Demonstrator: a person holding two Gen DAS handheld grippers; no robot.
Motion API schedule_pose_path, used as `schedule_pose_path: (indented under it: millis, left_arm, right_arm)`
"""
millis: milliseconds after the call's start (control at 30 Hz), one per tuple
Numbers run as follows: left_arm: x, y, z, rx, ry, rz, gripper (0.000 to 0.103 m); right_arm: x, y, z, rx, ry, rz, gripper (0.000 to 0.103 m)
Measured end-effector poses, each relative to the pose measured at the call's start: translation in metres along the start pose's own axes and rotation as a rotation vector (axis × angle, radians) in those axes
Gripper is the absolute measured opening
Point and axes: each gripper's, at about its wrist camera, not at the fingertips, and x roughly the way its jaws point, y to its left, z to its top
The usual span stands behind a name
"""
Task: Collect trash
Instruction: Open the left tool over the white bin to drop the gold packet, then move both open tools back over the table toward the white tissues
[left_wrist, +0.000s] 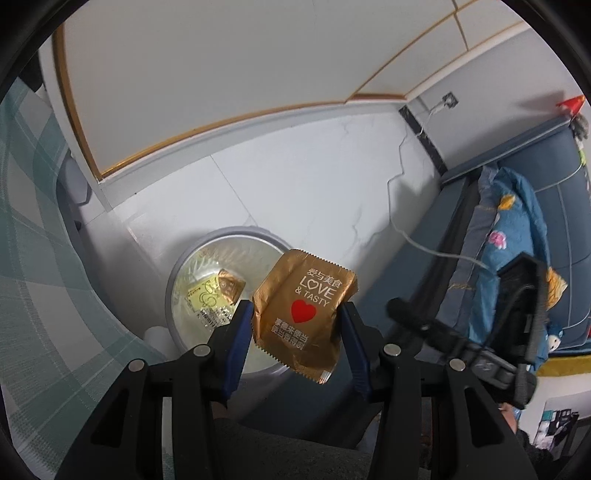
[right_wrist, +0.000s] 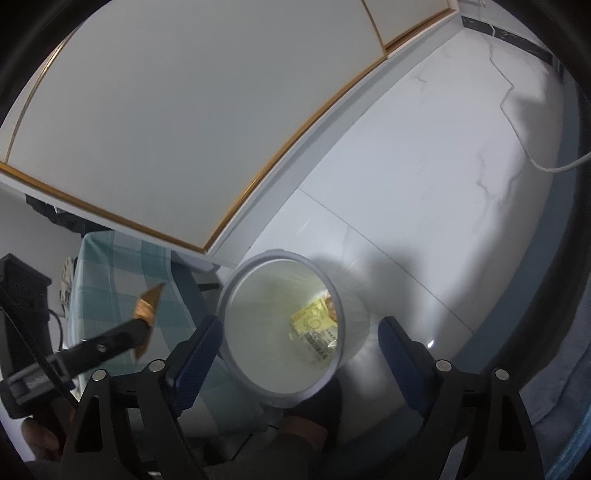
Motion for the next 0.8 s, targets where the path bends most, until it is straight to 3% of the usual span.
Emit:
schedule_pose_path:
  millis: [100,300,400,633,800]
  left_arm:
    - [0.008,-0.006,0.003,0.037,0.039,0.041,0.042]
    - [0.025,-0.005,0.006,0.025,0.118,0.023,0.043]
    - [0.026,-0.008,0.006,0.021,0.130,0.051,0.052]
    - [0.021,0.000,0.002,-0.033,0.131,0.080,0.064]
    - [-0.004,0.005,-0.005,-0.050,0.044,0.130,0.064]
  right_arm:
    - [-0.001,-0.003,0.001,0.011,-0.005,0.001,0.087]
    - [-0.003,-0.006,0.002,0.026,-0.011,0.003,0.087]
    - [-0.004,-0.007,0.002,0.031,-0.013,0.005,0.087]
    - [-0.013,-0.004,0.001,0.022,-0.023,0.014,0.087]
    - [-0.026,0.002,-0.001,0.014,-0.047,0.021,0.087]
